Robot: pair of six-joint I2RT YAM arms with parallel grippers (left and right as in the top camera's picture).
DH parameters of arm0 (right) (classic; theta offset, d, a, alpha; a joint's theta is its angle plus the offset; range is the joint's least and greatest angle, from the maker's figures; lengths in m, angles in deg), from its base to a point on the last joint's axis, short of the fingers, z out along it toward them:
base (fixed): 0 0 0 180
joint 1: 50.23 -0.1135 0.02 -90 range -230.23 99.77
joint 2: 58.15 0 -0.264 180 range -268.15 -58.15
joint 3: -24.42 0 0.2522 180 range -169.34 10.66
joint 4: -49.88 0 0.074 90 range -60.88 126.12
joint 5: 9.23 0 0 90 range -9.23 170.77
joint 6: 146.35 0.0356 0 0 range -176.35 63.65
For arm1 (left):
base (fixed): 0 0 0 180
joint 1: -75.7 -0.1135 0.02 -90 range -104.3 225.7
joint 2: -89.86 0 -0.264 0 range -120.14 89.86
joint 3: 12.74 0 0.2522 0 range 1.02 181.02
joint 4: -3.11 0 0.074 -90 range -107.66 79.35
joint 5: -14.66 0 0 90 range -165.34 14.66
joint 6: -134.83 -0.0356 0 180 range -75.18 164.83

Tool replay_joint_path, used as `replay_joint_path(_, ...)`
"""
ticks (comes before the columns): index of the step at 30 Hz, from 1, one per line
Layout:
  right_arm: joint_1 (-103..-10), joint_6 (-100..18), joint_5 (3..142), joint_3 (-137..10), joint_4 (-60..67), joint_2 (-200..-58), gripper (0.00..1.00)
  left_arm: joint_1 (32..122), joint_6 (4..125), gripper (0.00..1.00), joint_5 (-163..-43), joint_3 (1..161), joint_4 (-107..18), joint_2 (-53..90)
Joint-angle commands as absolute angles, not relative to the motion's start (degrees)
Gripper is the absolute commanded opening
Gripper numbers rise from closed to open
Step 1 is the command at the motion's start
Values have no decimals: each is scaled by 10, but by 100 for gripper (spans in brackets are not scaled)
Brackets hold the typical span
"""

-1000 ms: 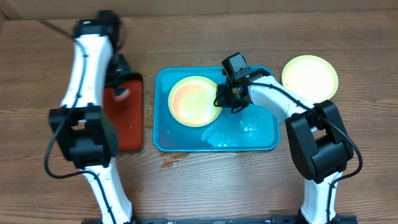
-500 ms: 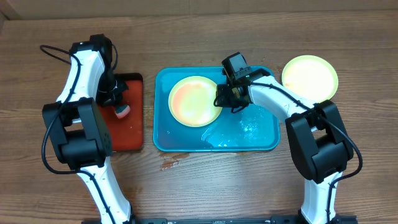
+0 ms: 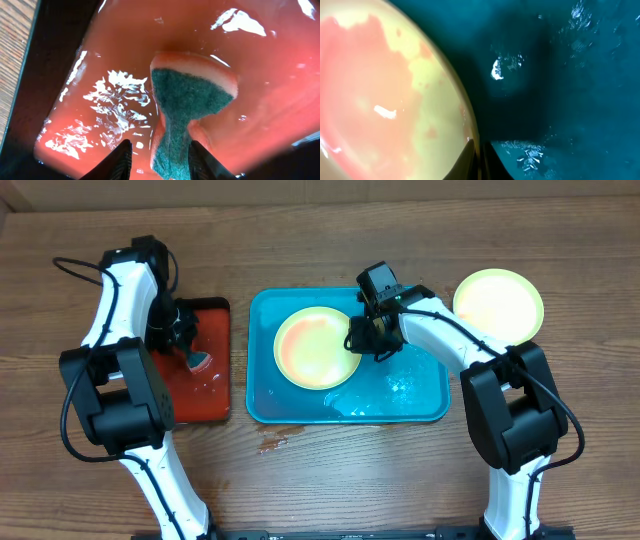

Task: Clean dirty plates on tray and stack at the side
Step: 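Lift the yellow plate with right gripper and carry it toward the right stack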

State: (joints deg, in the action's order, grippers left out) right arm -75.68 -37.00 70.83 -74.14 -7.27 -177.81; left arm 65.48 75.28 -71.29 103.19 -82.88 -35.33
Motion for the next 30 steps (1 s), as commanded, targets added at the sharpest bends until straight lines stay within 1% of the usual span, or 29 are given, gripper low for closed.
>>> replay_joint_path(1,-762,-422,719,-811,-100,-1777,4,651,709,38,-771,1093,-842,-356)
replay_joint_path(3,-770,-432,747,-849,-135,-1777,4,651,705,41,-780,1117,-850,-356)
replay_joint_path(4,-776,-432,775,-869,-156,-1777,4,651,705,45,-780,1126,-854,-356)
replay_joint_path(6,-793,-436,852,-915,-205,-1777,4,651,705,56,-780,1137,-856,-356)
replay_joint_path(7,-801,-445,884,-933,-224,-1777,4,651,705,64,-779,1137,-856,-356)
replay_joint_path(8,-813,-455,927,-954,-246,-1777,4,651,705,73,-779,1137,-856,-356)
replay_joint_path(9,-825,-465,972,-973,-266,-1777,4,651,705,84,-779,1137,-856,-356)
replay_joint_path(10,-837,-470,1015,-989,-282,-1777,4,651,705,100,-779,1137,-857,-356)
replay_joint_path(14,-892,-479,1227,-1033,-332,-1777,4,652,705,100,-779,1137,-856,-356)
replay_joint_path(15,-912,-480,1300,-1039,-340,-1777,4,652,705,100,-779,1137,-855,-356)
replay_joint_path(17,-937,-509,1376,-1041,-341,-1777,4,652,705,100,-779,1137,-854,-356)
replay_joint_path(18,-949,-531,1398,-1041,-341,-1777,4,652,705,100,-779,1137,-854,-356)
replay_joint_path(20,-981,-612,1434,-1041,-340,-1777,4,652,705,100,-779,1137,-854,-356)
replay_joint_path(23,-1006,-670,1466,-1041,-334,-1777,4,652,705,100,-779,1137,-854,-356)
replay_joint_path(30,-1040,-726,1576,-1041,-284,-1777,4,652,705,100,-779,1137,-854,-356)
